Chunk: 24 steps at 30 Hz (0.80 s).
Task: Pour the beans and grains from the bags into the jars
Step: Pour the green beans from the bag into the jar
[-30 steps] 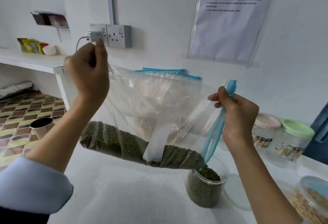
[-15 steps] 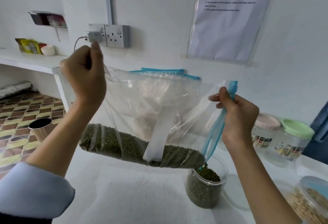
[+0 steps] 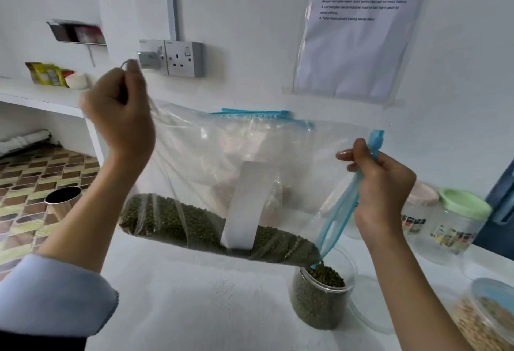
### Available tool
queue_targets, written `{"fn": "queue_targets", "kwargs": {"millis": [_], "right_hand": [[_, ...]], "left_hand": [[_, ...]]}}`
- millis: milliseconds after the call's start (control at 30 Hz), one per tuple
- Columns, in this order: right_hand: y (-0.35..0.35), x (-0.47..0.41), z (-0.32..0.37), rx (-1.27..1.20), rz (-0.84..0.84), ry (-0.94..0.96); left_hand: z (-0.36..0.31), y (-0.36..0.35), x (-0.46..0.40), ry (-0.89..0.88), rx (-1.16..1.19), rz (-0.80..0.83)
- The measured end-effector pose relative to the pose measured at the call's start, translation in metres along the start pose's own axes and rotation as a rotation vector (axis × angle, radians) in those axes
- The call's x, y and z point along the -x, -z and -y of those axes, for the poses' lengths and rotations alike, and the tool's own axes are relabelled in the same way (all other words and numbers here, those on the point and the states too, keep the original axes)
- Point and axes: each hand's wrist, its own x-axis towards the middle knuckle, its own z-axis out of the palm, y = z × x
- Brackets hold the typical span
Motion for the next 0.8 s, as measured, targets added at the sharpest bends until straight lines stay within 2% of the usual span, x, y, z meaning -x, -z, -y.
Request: {"fn": "queue_targets", "kwargs": {"millis": [67,200,367,500,667,800], "right_hand": [[0.001,0.0,0.0,-0.007,0.001,0.004],[-0.01,0.008,-0.002,0.021,0.068,0.006],[-0.001,-0.002,0.002,-0.035,-0.006,0.005],[-0.01,0.007,-0.002,0.036,0.086,0.016],[0.0,-0.004,0.001,-0.021,-0.008,0.006],[-0.009,0.009,-0.003,0.044,0.085,0.008]], "left_hand": [[0.0,0.002,-0.001,0.007,0.032,-0.013],[-0.009,-0.01,0.008,-0.038,0.01,0.073],[-0.003,-0.002,-0.004,-0.016,0.024,-0.015],[-0.008,-0.013,0.009,-0.07,0.032,0.074],[-0.006,-0.002,-0.003,-0.031,0.037,-0.02],[-0.015,-0.018,0.011,-0.133,0.028,0.096]]}}
